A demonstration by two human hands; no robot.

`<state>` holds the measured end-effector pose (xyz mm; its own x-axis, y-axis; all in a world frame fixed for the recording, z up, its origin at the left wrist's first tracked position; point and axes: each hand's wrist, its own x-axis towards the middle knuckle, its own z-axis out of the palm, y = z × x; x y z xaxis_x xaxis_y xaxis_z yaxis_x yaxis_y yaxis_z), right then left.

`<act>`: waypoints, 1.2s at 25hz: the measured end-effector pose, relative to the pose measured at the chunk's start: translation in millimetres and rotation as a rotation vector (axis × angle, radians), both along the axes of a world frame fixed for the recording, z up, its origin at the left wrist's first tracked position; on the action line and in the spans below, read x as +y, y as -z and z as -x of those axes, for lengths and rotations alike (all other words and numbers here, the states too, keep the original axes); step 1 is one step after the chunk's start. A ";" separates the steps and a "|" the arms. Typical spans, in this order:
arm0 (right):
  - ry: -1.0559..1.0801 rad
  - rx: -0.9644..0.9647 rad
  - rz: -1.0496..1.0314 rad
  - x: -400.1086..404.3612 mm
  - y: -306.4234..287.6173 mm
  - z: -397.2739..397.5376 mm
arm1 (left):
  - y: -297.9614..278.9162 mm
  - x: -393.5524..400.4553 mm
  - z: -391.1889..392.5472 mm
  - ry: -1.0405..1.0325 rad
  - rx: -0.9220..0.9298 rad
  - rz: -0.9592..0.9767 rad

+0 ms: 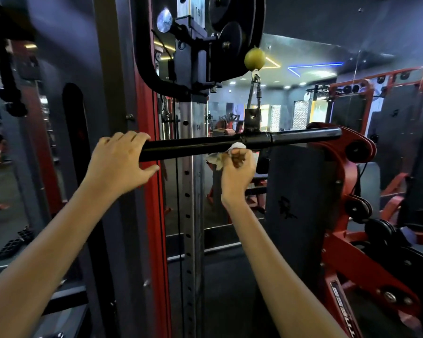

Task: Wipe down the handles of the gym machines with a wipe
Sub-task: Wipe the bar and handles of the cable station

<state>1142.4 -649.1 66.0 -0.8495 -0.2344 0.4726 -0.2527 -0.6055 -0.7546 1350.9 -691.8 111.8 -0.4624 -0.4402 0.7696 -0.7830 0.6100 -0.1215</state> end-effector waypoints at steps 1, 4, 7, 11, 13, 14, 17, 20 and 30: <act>-0.022 -0.081 0.033 -2.4 -2.6 -5.4 | 1.2 -0.4 -8.3 0.029 0.020 -0.017; -0.056 -0.219 0.123 -7.6 -6.4 -22.1 | 7.6 0.5 -24.6 0.175 0.095 -0.094; -0.134 -0.142 0.083 -11.8 -3.8 -51.8 | 9.0 -1.1 -34.4 0.269 0.125 -0.117; -0.156 -0.285 0.196 -16.5 -11.8 -71.8 | 9.0 -5.8 -41.8 0.354 0.141 -0.112; -0.214 -0.260 0.164 -19.7 -12.8 -94.6 | 9.0 -8.0 -42.2 0.392 0.151 -0.135; -0.262 -0.232 0.155 -19.0 -12.0 -110.8 | 8.5 -9.3 -43.2 0.409 0.158 -0.146; -0.375 -0.192 0.166 -13.1 -13.2 -141.8 | 8.1 -14.9 -46.0 0.442 0.171 -0.155; -0.480 -0.185 0.077 -5.5 -16.0 -137.5 | 8.2 -18.6 -49.3 0.457 0.178 -0.153; 0.310 1.010 -0.276 0.3 -9.3 -120.7 | 16.7 -32.2 -47.6 0.570 0.288 -0.094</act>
<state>1263.1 -648.8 75.3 -0.1393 -0.2817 0.9493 -0.9444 -0.2505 -0.2129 1398.5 -724.0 95.1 -0.4246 -0.2585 0.8677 -0.3264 0.9376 0.1196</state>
